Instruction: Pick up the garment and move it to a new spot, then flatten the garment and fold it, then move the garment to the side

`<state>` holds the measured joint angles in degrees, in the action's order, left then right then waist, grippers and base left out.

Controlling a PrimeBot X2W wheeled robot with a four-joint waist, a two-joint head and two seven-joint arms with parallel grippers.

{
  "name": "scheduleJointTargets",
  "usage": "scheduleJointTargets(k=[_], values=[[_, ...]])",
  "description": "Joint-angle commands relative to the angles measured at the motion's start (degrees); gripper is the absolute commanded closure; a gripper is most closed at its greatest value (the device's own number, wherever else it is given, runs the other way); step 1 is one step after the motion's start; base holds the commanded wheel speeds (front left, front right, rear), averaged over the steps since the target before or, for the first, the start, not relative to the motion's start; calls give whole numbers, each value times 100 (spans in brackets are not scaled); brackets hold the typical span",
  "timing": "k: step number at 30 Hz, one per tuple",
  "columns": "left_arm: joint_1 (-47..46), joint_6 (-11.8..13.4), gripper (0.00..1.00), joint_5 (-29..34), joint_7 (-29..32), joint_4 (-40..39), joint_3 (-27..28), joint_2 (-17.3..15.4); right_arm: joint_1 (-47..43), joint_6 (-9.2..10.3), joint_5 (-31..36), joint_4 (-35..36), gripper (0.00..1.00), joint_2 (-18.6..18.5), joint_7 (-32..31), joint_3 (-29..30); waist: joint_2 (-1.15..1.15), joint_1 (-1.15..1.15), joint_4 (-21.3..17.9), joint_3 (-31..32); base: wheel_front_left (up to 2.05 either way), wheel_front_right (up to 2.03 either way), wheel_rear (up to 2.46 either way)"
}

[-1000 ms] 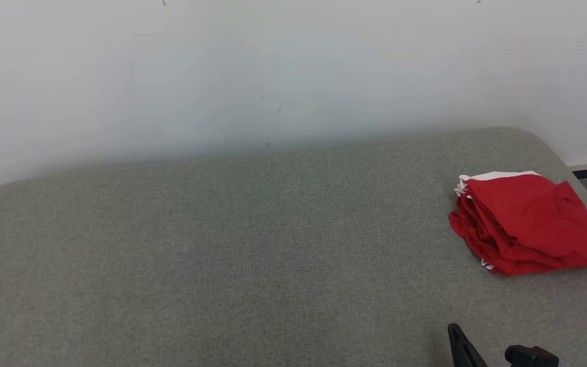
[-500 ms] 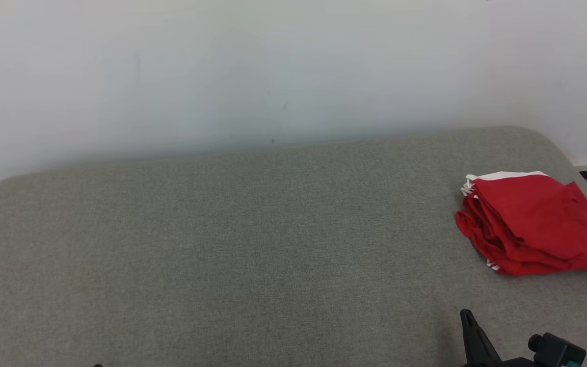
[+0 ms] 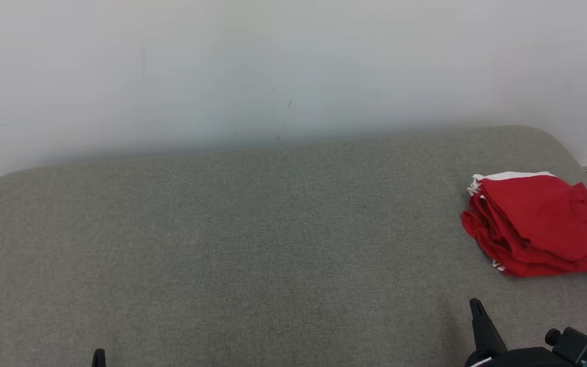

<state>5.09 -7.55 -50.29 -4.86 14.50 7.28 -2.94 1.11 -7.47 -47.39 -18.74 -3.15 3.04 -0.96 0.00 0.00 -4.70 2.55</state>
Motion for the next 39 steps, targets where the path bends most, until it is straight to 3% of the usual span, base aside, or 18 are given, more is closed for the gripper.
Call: scheduleJointTargets(k=[1,39], values=[[-176,3,100,-217,46,-74,-4,-17,127,-1,-219,105,100,-34,-32,46,0,0,11,-6,0,0,0],[-733,7,100,-2417,655,-67,-42,-5,358,-3,-2616,322,100,-31,-521,411,0,0,223,-130,0,0,0]])
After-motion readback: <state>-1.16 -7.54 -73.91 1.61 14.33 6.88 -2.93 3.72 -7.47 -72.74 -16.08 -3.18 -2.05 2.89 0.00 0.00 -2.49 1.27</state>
